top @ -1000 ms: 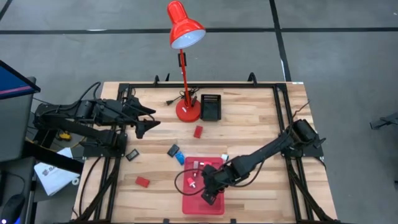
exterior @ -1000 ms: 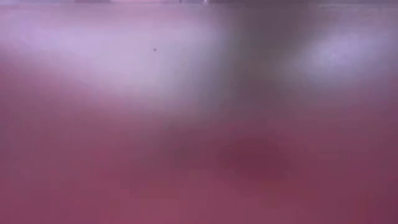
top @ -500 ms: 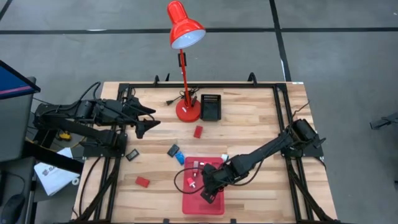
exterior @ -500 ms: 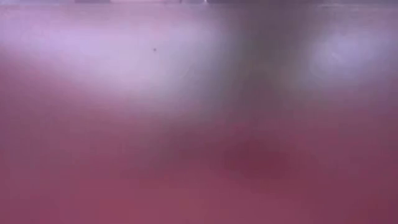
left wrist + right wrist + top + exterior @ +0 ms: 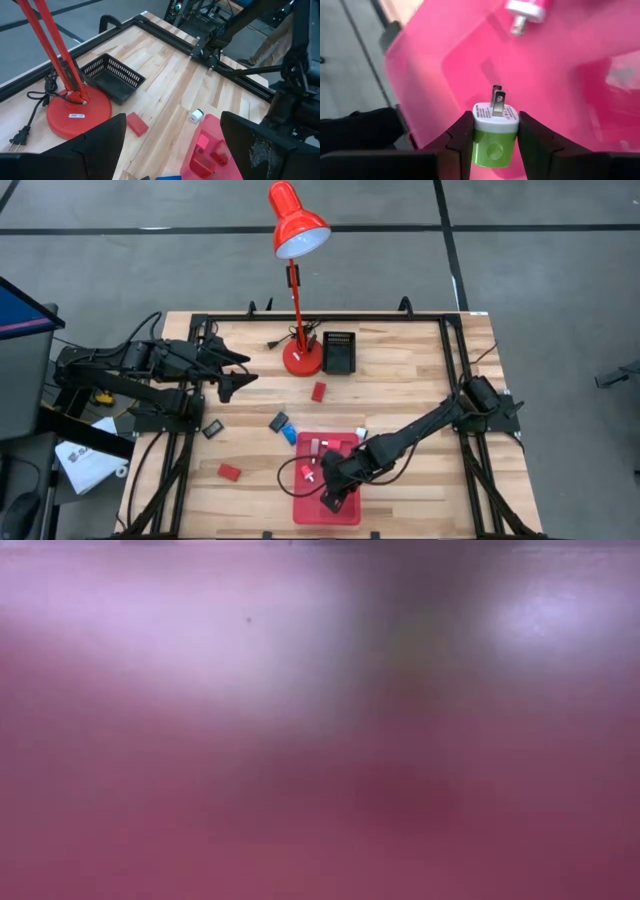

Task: Pick & Place Office items
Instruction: Put the green charger adapter into the red bin

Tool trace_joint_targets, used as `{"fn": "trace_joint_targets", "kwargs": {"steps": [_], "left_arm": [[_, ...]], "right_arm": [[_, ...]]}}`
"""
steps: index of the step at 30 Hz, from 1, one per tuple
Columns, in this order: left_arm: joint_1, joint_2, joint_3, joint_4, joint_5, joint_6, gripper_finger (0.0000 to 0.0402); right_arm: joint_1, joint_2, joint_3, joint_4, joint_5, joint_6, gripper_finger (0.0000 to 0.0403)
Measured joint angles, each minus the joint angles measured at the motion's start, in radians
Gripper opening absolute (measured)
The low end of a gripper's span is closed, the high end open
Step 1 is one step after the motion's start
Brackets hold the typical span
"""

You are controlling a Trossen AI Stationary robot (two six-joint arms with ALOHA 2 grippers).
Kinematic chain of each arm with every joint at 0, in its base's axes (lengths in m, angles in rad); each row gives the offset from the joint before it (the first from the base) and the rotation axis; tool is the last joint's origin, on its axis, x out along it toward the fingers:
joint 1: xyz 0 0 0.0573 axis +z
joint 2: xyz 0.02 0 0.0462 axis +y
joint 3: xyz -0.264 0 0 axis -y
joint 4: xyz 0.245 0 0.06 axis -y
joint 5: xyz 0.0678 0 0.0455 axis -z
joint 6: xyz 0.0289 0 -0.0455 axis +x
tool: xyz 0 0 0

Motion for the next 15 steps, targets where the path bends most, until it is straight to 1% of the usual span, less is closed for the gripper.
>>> {"fn": "trace_joint_targets", "kwargs": {"steps": [4,6,15], "left_arm": [[0.0,0.0,0.0,-0.004,0.0,0.0,0.032],[0.0,0.0,0.0,-0.004,0.0,0.0,0.032],[0.0,0.0,0.0,-0.006,0.001,-0.001,0.032]], "right_arm": [[0.0,-0.004,-0.001,-0.018,0.009,0.009,0.0145],[0.0,-0.003,-0.001,-0.017,0.008,0.009,0.0152],[0.0,-0.003,-0.001,0.025,0.018,0.008,0.0135]]}}
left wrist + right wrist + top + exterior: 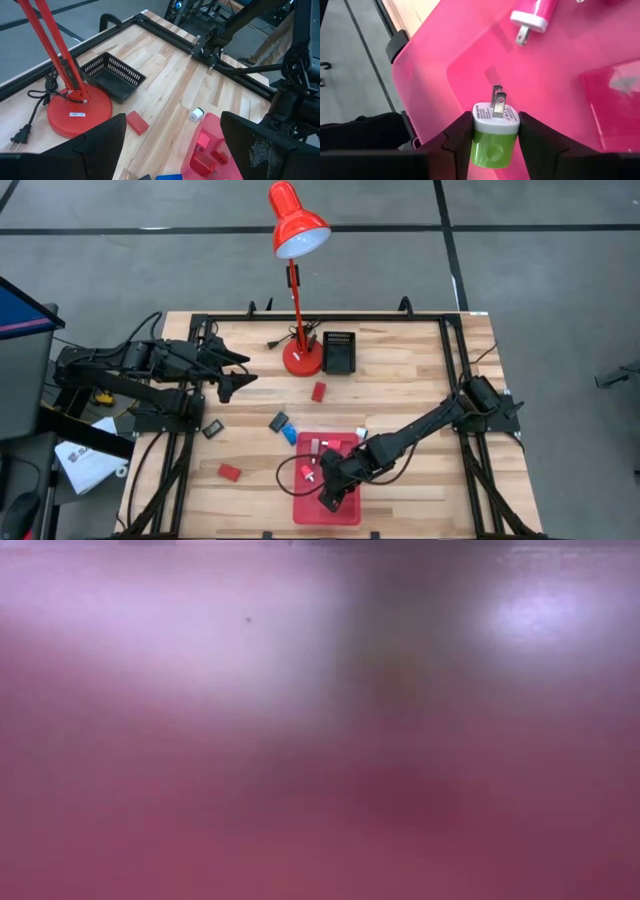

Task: Pick & Place Office items
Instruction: Put the green charger adapter into the red bin, then put the white charger adapter into the red bin

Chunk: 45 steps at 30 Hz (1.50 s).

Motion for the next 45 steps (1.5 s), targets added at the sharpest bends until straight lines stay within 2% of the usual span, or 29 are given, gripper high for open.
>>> {"fn": "trace_joint_targets", "kwargs": {"steps": [10,16,21,26,30,34,38,41,45], "left_arm": [[0.0,0.0,0.0,-0.001,0.0,0.0,0.032],[0.0,0.0,0.0,-0.007,0.001,0.0,0.032],[0.0,0.0,0.0,-0.009,0.001,0.0,0.032],[0.0,0.0,0.0,-0.009,0.003,0.002,0.032],[0.0,0.0,0.0,-0.008,0.003,0.002,0.032],[0.0,0.0,0.0,-0.008,0.01,0.0,0.032],[0.0,0.0,0.0,-0.005,0.035,-0.009,0.032],[0.0,0.0,0.0,-0.005,0.04,-0.025,0.032],[0.0,0.0,0.0,0.001,0.04,-0.05,0.032]], "right_arm": [[0.0,-0.004,0.0,0.001,0.034,0.01,0.0207],[-0.001,-0.008,0.0,-0.053,0.068,0.022,0.021],[-0.004,-0.09,0.0,-0.209,0.189,0.028,0.02],[-0.012,-0.221,0.0,-0.49,0.364,-0.004,0.0196],[-0.036,-0.306,-0.033,-0.673,0.408,-0.155,0.0197],[-0.078,-0.384,-0.126,-0.689,0.372,-0.388,0.0194],[-0.134,-0.445,-0.236,-0.641,0.299,-0.581,0.0186],[-0.159,-0.483,-0.315,-0.53,0.281,-0.736,0.0179],[-0.186,-0.504,-0.392,-0.385,0.254,-0.808,0.0173]]}}
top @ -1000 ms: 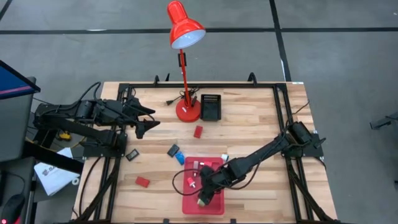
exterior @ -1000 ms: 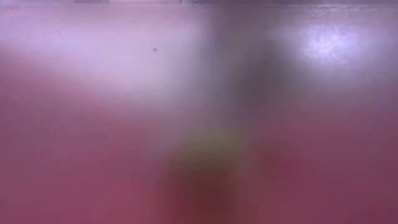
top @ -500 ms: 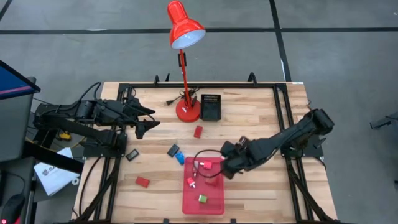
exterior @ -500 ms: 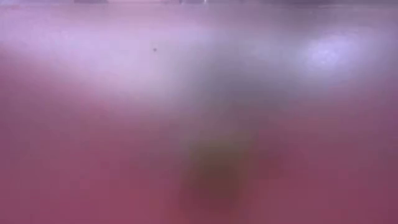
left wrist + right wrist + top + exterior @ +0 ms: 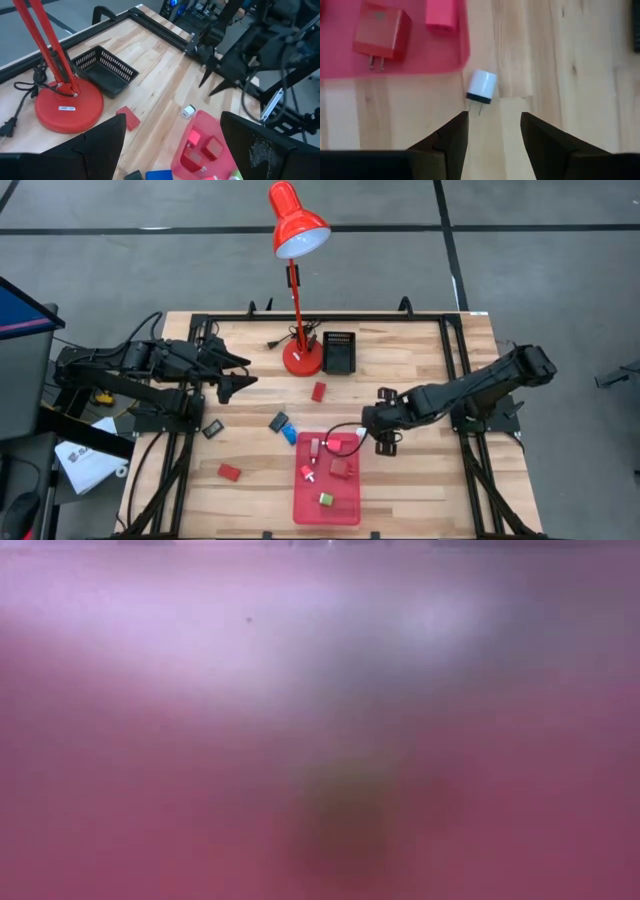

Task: Pick & Place Office items
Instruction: Put the white charger adapter into the red bin

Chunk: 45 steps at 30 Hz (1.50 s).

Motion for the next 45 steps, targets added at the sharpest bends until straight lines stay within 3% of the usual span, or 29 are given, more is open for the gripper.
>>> {"fn": "trace_joint_targets", "kwargs": {"steps": [7,19,45], "left_arm": [[0.0,0.0,0.0,0.0,-0.002,-0.011,0.032],[0.0,0.0,0.0,-0.002,-0.015,-0.062,0.032],[0.0,0.0,0.0,0.022,-0.033,-0.089,0.032]], "right_arm": [[-0.039,0.051,-0.09,0.094,-0.066,-0.035,0.0191],[-0.05,0.181,-0.091,0.238,-0.127,-0.056,0.0245],[-0.091,0.267,-0.088,0.325,-0.191,-0.093,0.0232]]}}
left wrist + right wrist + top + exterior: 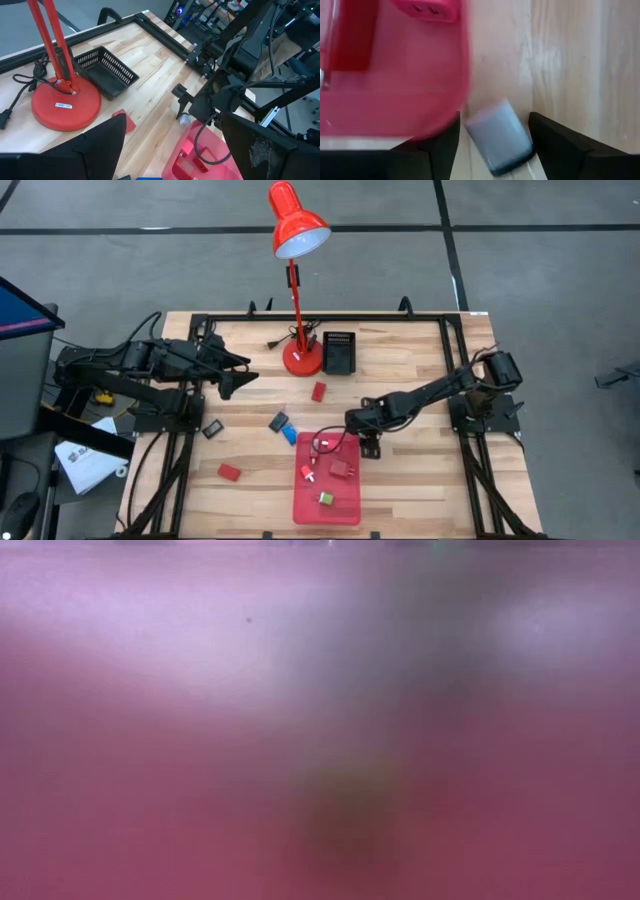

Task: Pick & Place Office items
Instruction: Put the white charger adapter into the red bin

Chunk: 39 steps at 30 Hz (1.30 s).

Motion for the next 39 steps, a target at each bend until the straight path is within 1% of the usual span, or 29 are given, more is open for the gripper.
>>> {"fn": "trace_joint_targets", "kwargs": {"steps": [4,10,11,16,19,22,24,26,29,34,36,39], "left_arm": [[0.0,0.002,0.0,-0.002,0.0,0.0,0.032],[0.0,0.005,0.0,0.0,0.0,0.002,0.032],[0.0,0.005,0.0,0.0,0.0,0.002,0.032],[0.0,0.005,0.0,0.0,0.0,0.002,0.032],[0.0,0.005,0.0,0.0,0.0,0.002,0.032],[0.0,0.005,0.0,0.001,0.0,0.002,0.032],[0.0,0.004,0.0,0.0,0.0,0.002,0.032],[0.0,0.004,0.0,0.0,0.0,0.003,0.032],[0.0,0.004,0.0,0.0,0.0,0.008,0.032],[0.0,0.005,0.0,0.0,0.0,0.021,0.032],[0.0,0.005,0.0,0.0,-0.002,0.023,0.032],[0.0,0.005,0.0,0.0,-0.003,0.027,0.032]], "right_arm": [[-0.001,0.009,0.002,-0.008,0.004,0.01,0.0202],[-0.023,0.003,0.001,-0.034,0.016,0.013,0.0125],[-0.031,0.001,0.001,-0.04,0.015,0.016,0.012],[-0.083,-0.021,-0.001,-0.113,0.026,0.023,0.0121],[-0.121,-0.058,-0.004,-0.142,0.05,0.027,0.0134],[-0.159,-0.123,-0.004,-0.185,0.079,0.033,0.0144],[-0.183,-0.174,-0.003,-0.198,0.08,0.047,0.0137],[-0.201,-0.236,-0.003,-0.196,0.066,0.083,0.0124],[-0.22,-0.331,-0.002,-0.168,0.01,0.142,0.0121],[-0.2,-0.45,-0.001,-0.078,-0.076,0.279,0.0126],[-0.17,-0.471,-0.001,-0.045,-0.101,0.329,0.0135],[-0.1,-0.473,-0.001,0.028,-0.107,0.402,0.0139]]}}
